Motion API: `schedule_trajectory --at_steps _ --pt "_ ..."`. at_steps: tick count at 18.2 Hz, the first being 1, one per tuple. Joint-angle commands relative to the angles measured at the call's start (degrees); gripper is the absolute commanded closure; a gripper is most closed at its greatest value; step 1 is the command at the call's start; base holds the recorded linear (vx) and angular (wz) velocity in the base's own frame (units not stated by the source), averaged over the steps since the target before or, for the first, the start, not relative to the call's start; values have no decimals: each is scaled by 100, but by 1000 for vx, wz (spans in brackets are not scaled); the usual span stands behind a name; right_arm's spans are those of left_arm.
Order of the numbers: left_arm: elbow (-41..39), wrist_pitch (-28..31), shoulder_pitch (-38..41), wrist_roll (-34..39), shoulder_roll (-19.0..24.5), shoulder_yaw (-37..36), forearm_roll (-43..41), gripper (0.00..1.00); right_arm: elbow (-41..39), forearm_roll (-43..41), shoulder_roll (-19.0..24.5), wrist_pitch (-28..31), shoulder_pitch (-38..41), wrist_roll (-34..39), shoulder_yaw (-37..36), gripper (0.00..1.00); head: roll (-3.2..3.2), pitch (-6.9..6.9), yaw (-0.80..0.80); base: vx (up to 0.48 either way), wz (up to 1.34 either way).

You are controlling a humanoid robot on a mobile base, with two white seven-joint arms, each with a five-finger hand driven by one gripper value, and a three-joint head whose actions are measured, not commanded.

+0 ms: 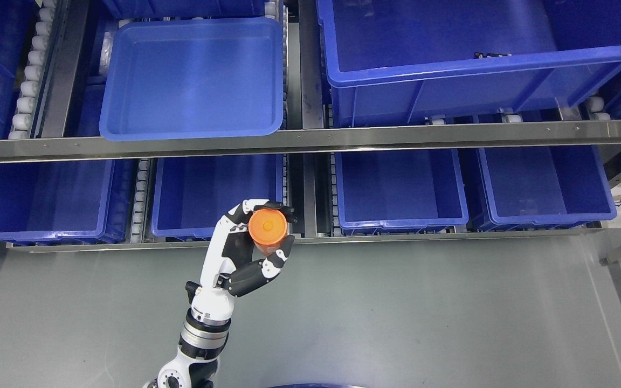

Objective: Grab orange capacitor from left shelf to right desk
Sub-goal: 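Turn toward the steel table holding the capacitor in the left hand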

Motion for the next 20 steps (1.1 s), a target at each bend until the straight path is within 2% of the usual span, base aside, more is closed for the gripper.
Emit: schedule_trajectory --at_steps 1,20 --pt "-28 1 55 -4 -23 -203 -2 98 -100 18 -100 6 114 2 -70 0 0 0 0 -7 -56" --pt "-10 1 -6 -4 -14 -203 -2 98 -100 18 -100 6 114 2 -70 0 0 0 0 4 10"
